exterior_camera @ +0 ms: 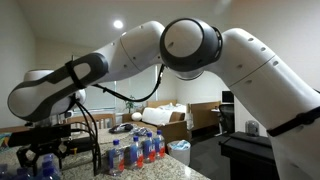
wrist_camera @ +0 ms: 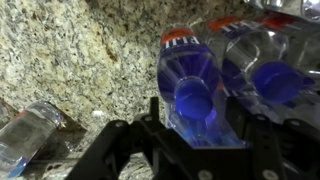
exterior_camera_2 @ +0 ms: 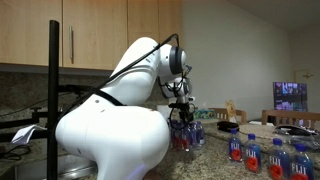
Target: Arrange some of the bottle on the counter
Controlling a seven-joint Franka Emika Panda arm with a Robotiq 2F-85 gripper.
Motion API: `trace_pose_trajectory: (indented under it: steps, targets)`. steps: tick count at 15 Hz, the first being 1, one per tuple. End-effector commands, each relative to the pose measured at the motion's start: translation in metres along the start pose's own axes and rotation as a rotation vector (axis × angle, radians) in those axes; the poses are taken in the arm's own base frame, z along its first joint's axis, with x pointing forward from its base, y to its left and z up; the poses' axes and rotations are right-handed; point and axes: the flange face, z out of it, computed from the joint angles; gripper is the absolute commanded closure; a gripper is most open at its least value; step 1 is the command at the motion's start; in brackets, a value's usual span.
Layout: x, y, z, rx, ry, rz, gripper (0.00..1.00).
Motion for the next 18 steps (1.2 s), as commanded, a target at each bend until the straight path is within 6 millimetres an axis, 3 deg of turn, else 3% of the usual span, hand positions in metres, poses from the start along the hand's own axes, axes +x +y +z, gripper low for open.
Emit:
trace_pose_trajectory:
  steps: [1,5,9,10,11,13,18]
  targets:
    - [0.012,-0.001,0.012,-0.046,-0.011,0.028,0.61]
    - [0.018,-0.003,0.018,-0.048,-0.031,0.022,0.87]
    - [0.017,-0.003,0.011,-0.048,-0.031,0.020,0.98]
    - [0.017,-0.002,0.010,-0.054,-0.033,0.026,0.93]
    - [0.016,-0.001,0.010,-0.059,-0.042,0.028,0.72]
    - [0.014,0.000,0.009,-0.067,-0.049,0.033,0.66]
    - [0.012,0.002,0.007,-0.083,-0.055,0.043,0.35]
